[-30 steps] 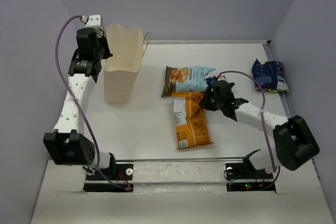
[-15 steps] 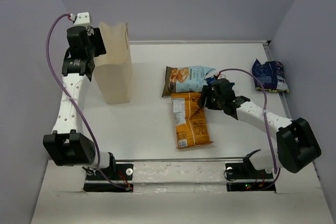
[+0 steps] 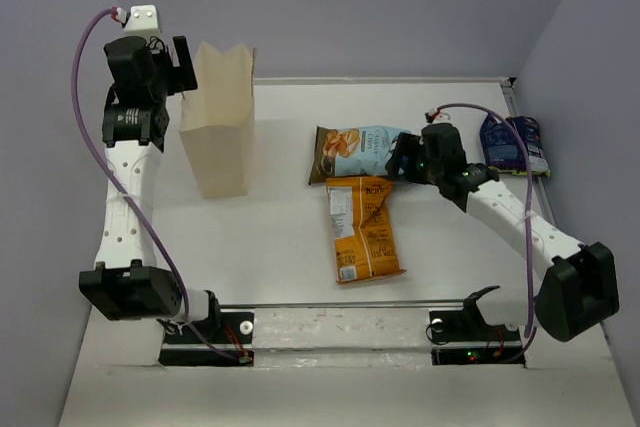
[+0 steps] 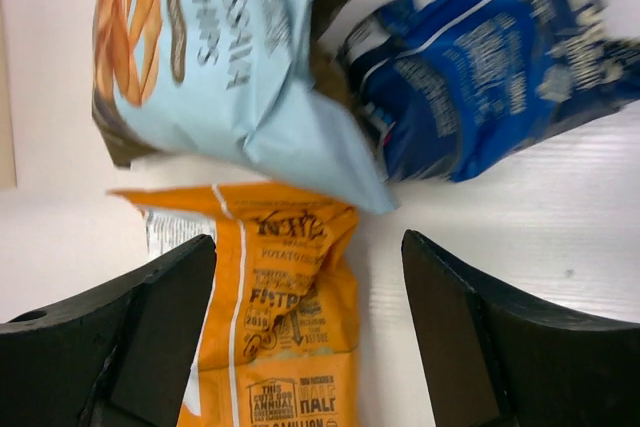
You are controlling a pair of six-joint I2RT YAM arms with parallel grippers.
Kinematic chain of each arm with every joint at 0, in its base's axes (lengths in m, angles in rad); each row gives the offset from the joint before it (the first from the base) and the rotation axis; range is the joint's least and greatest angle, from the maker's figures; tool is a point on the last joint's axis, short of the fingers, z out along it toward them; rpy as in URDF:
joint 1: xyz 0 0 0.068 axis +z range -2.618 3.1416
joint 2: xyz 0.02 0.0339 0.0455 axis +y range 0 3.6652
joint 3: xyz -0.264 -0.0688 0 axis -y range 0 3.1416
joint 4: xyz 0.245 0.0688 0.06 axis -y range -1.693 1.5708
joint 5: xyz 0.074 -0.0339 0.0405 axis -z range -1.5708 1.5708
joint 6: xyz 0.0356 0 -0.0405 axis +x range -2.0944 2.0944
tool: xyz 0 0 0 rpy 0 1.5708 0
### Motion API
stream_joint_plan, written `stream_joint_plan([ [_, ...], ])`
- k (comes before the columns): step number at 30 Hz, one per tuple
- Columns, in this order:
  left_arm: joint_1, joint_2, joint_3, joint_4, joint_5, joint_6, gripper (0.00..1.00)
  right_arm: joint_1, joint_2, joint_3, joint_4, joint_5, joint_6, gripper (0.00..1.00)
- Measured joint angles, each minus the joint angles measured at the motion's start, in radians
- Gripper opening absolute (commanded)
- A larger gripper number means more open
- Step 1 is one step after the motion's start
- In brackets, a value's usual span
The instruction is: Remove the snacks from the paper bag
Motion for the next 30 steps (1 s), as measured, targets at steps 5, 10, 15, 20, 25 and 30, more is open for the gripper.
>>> stream_joint_plan([
  [5, 0.000, -0.023, 0.020, -0.014, 0.011, 0.009, 0.99, -0.139, -0.020, 0.086, -0.054, 0.047, -0.006, 0.80],
  [10, 0.000, -0.042, 0.026, -0.040, 0.011, 0.019, 0.99, -0.332, 0.002, 0.096, -0.070, 0.050, 0.002, 0.81],
  [15, 0.000, -0.076, 0.026, -0.060, 0.010, 0.025, 0.99, -0.406, 0.170, 0.122, -0.046, 0.035, -0.009, 0.84],
  [20, 0.000, -0.165, -0.037, -0.057, -0.007, 0.040, 0.99, -0.412, 0.345, 0.144, 0.040, -0.080, -0.004, 0.68],
  [25, 0.000, -0.278, -0.175, -0.056, -0.048, 0.047, 0.99, -0.415, 0.405, 0.141, 0.085, -0.120, 0.037, 0.01],
  [30, 0.000, -0.318, -0.241, -0.067, -0.085, 0.049, 0.99, -0.452, 0.342, 0.072, 0.100, -0.032, 0.079, 0.01],
])
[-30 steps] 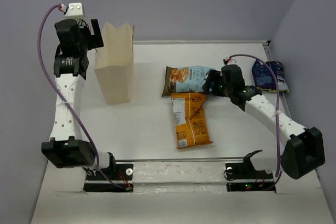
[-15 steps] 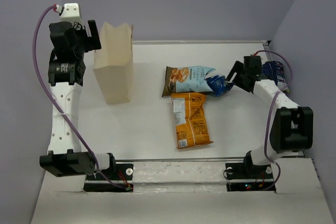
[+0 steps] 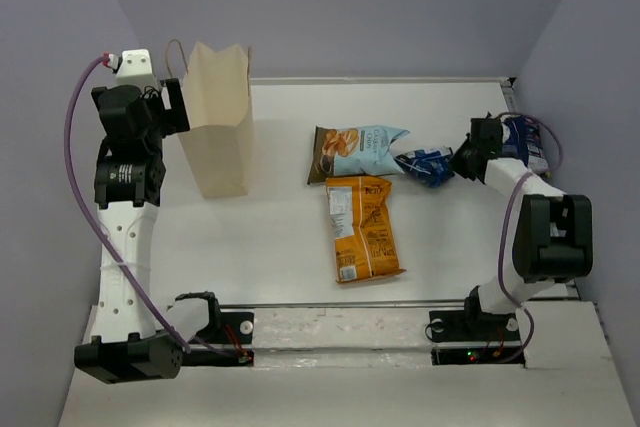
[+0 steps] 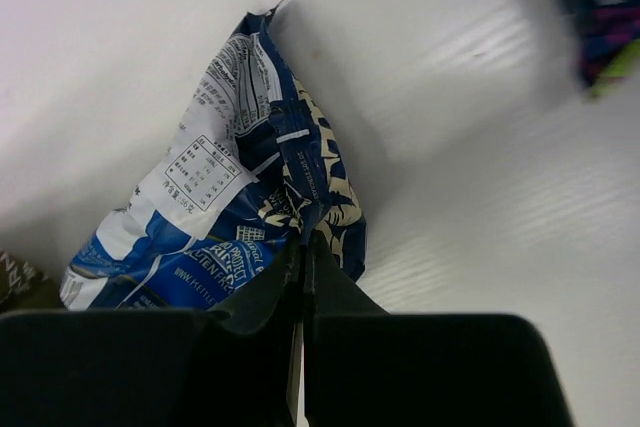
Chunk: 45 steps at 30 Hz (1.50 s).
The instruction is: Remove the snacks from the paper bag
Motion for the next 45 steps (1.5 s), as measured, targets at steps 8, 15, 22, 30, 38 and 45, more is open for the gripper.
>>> stream_joint_plan([
  [8, 0.000, -0.051, -0.107, 0.014, -0.032, 0.010, 0.99, -0.122, -0.191, -0.122, 0.008, 0.116, -0.019, 0.52],
  [15, 0.000, -0.232, -0.309, 0.070, -0.002, 0.051, 0.99, -0.115, -0.206, -0.130, 0.000, 0.019, -0.114, 1.00],
  [22, 0.000, -0.459, -0.571, 0.124, -0.037, 0.101, 0.99, -0.114, -0.444, -0.120, -0.145, 0.066, -0.158, 1.00],
  [30, 0.000, -0.634, -0.867, 0.272, -0.064, 0.238, 0.99, -0.114, -0.748, -0.273, -0.226, 0.070, -0.138, 1.00],
  [38, 0.000, -0.611, -0.964, 0.344, -0.063, 0.289, 0.99, -0.114, -0.796, -0.386, -0.333, 0.046, -0.088, 1.00],
  [45, 0.000, -0.592, -0.964, 0.372, -0.063, 0.285, 0.99, -0.114, -0.785, -0.387, -0.332, 0.076, -0.049, 1.00],
])
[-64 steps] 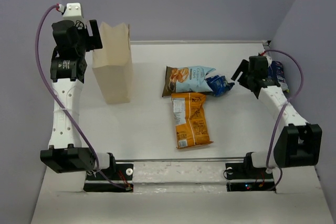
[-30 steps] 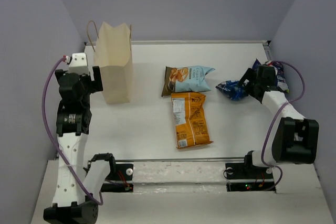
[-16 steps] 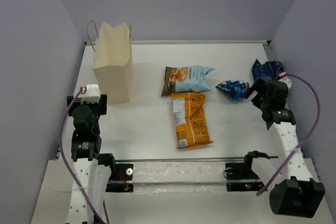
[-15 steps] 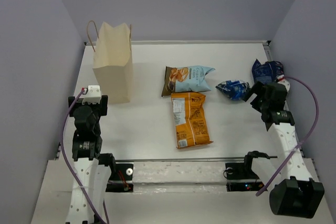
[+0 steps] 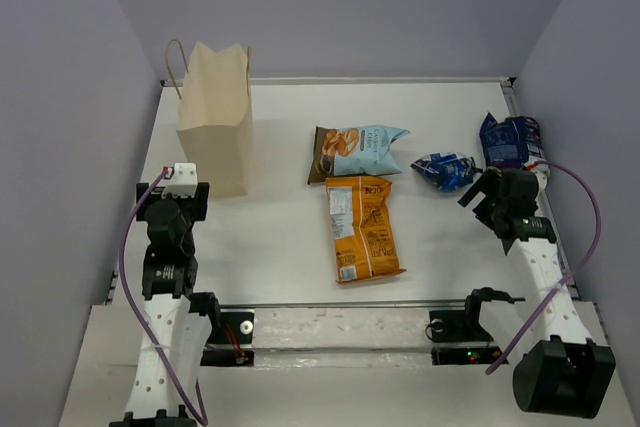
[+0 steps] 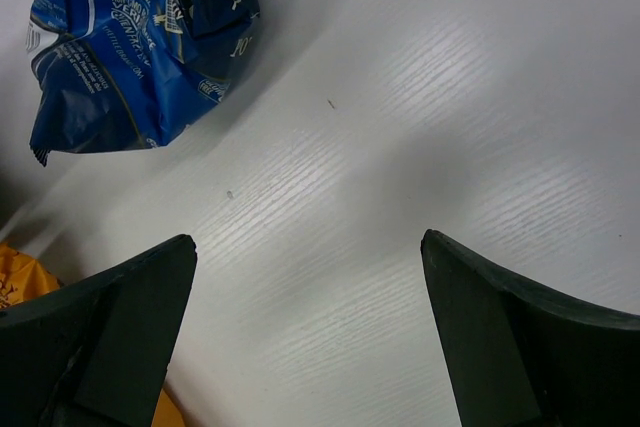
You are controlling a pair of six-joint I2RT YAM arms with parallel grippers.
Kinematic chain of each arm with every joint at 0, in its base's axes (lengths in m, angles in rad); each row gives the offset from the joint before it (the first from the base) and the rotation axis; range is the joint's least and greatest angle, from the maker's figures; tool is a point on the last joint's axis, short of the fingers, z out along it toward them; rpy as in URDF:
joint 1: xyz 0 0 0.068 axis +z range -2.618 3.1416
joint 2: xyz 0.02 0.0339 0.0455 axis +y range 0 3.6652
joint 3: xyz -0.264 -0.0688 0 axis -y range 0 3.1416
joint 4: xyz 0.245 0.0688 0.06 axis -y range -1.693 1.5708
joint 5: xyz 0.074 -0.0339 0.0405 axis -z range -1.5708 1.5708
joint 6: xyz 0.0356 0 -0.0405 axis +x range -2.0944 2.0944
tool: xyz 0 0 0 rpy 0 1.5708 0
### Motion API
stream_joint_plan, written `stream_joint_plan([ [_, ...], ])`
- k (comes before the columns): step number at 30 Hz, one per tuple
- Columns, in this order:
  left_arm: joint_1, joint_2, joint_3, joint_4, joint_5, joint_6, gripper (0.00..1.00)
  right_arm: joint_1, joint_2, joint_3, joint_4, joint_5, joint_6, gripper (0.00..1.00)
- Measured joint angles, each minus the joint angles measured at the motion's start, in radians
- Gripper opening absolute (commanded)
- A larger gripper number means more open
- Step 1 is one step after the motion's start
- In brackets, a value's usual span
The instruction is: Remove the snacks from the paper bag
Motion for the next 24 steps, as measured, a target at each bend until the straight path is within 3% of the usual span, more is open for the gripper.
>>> stream_joint_plan([
  [24, 0.000, -0.013, -0.002, 0.003, 0.021, -0.007, 0.99, 0.000, -0.067, 0.000, 0.000, -0.033, 0.006, 1.00],
])
